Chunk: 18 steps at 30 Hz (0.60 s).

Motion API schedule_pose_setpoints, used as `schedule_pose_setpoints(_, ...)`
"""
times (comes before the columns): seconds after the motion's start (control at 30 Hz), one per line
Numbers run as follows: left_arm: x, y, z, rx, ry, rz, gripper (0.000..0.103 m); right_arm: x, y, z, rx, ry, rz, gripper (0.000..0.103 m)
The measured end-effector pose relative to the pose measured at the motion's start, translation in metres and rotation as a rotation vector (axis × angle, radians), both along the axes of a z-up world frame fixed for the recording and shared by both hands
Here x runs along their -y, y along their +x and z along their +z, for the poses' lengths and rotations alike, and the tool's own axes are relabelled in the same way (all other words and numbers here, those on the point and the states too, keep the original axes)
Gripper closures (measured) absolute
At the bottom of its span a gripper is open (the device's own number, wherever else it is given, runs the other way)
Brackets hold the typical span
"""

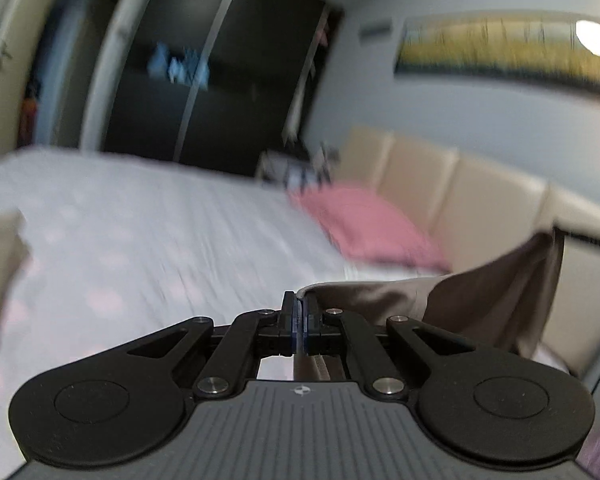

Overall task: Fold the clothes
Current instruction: 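Hold the taupe top up high between both tools and shake it out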

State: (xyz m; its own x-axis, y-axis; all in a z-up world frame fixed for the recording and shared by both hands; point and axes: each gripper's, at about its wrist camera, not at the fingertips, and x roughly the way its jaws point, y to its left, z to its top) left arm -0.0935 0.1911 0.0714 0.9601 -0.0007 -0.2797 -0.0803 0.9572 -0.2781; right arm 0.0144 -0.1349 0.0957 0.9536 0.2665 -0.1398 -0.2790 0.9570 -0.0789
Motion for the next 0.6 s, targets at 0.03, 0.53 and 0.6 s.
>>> schedule_pose_setpoints(0.03,-0.005,-0.01,0.014,0.034,0.024,0.018,0.102,-0.003,-0.006,0.004,0.019,0.003,0.019,0.097)
schedule_pose_setpoints(0.53,-0.003,-0.163,0.166,0.487,0.328,0.198,0.102,-0.026,-0.126,0.084,0.284,0.145,0.29,0.097)
schedule_pose_setpoints(0.6,0.005,-0.179,0.175,0.531,0.357,0.221,0.102,-0.025,-0.143,0.094,0.317,0.163,0.318,0.097)
